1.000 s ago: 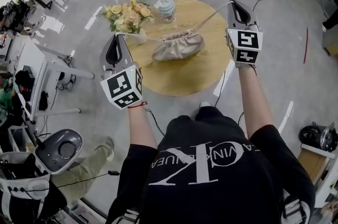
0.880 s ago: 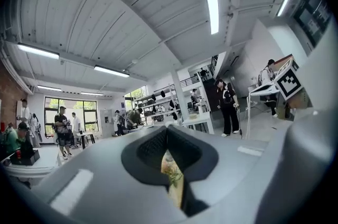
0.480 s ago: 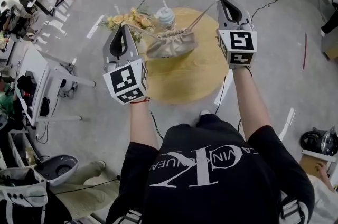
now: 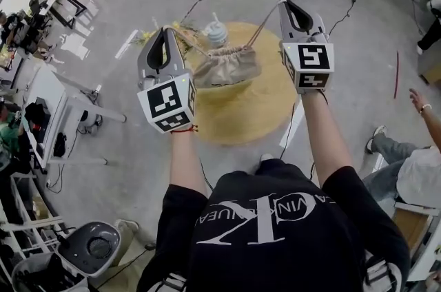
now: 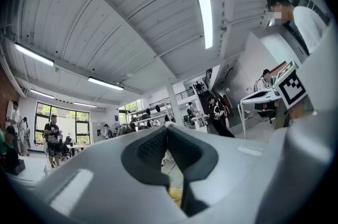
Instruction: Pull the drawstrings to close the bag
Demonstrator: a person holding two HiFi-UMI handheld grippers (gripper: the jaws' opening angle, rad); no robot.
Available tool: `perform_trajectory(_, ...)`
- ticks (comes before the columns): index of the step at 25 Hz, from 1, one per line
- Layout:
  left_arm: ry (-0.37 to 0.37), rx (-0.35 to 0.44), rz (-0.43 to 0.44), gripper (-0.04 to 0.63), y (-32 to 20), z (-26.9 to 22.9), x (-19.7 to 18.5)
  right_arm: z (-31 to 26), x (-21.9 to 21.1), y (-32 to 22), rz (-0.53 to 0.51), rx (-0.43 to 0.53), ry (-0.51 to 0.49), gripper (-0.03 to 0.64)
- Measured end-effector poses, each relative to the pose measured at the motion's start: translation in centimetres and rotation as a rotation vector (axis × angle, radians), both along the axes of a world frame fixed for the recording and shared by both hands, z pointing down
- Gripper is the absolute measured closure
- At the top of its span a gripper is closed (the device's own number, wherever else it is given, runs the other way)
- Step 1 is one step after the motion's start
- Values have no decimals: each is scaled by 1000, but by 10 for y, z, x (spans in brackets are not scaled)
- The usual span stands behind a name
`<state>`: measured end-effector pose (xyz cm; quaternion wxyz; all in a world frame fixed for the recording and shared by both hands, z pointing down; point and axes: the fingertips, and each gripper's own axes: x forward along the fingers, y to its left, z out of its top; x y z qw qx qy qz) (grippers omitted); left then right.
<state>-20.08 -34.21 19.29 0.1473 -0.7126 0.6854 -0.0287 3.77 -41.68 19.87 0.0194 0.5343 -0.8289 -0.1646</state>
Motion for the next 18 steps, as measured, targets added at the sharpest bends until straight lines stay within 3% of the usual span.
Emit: perform_trajectory(18,5,88,24,583,5,-30,10,-38,-5,18,-46,84,-40,598)
